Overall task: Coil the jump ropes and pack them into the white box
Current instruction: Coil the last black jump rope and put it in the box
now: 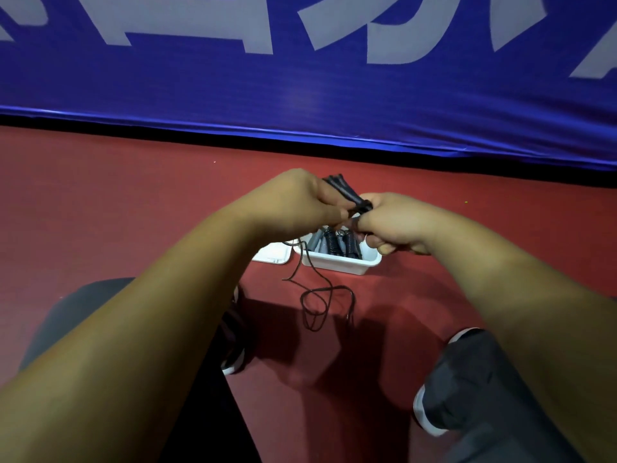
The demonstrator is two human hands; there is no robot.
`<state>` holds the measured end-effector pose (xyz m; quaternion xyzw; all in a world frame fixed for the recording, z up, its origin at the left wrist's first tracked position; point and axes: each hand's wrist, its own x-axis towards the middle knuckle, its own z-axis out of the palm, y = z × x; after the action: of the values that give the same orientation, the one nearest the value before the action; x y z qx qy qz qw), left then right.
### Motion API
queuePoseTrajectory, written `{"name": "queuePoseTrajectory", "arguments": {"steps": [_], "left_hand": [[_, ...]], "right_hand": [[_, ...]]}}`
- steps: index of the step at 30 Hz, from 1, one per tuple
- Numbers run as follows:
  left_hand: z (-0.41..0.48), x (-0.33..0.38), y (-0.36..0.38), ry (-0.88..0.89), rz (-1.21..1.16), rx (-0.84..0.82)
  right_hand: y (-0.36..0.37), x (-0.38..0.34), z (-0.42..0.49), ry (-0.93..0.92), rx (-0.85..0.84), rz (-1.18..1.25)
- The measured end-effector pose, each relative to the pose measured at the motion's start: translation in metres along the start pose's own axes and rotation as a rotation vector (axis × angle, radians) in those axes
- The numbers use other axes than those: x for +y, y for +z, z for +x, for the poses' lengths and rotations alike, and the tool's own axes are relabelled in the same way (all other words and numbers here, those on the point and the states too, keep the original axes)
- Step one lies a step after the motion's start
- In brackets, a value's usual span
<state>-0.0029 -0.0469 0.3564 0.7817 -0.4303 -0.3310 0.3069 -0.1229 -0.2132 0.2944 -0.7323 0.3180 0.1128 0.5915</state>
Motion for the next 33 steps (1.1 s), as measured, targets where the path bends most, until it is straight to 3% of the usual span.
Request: {"name": "queuePoseTrajectory", "arguments": {"steps": [3,7,12,16,21,33], "left_hand": [[0.000,-0.003,0.000,-0.121,-0.238,-0.041],[0.007,-0.008,0.006,-0.213,-0.300,-0.053],[0.015,-0.005,0.002,-0.138,-0.521,-0.069],[0.017,-0.004,0.001,-0.118,-0.480,0.040],[0.022,-0.008,0.010,-0.082,-0.699,-0.026],[0.040,-0.002,0.026,-0.094,-0.951,0.173]], "right_hand": [[0.002,-0.004,-0.005,-0.051,0.033,0.140],[0.003,-0.005,-0.009,-0.055,-0.005,0.216],[0.001,-0.010,-0.020,-0.115,-0.087,0.220],[0.002,-0.011,-0.029,-0.149,-0.165,0.151],[0.001,-0.011,-0.033,-0.164,-0.196,0.117],[-0.005,-0.016,-0.035,-0.224,-0.030,0.128]]}}
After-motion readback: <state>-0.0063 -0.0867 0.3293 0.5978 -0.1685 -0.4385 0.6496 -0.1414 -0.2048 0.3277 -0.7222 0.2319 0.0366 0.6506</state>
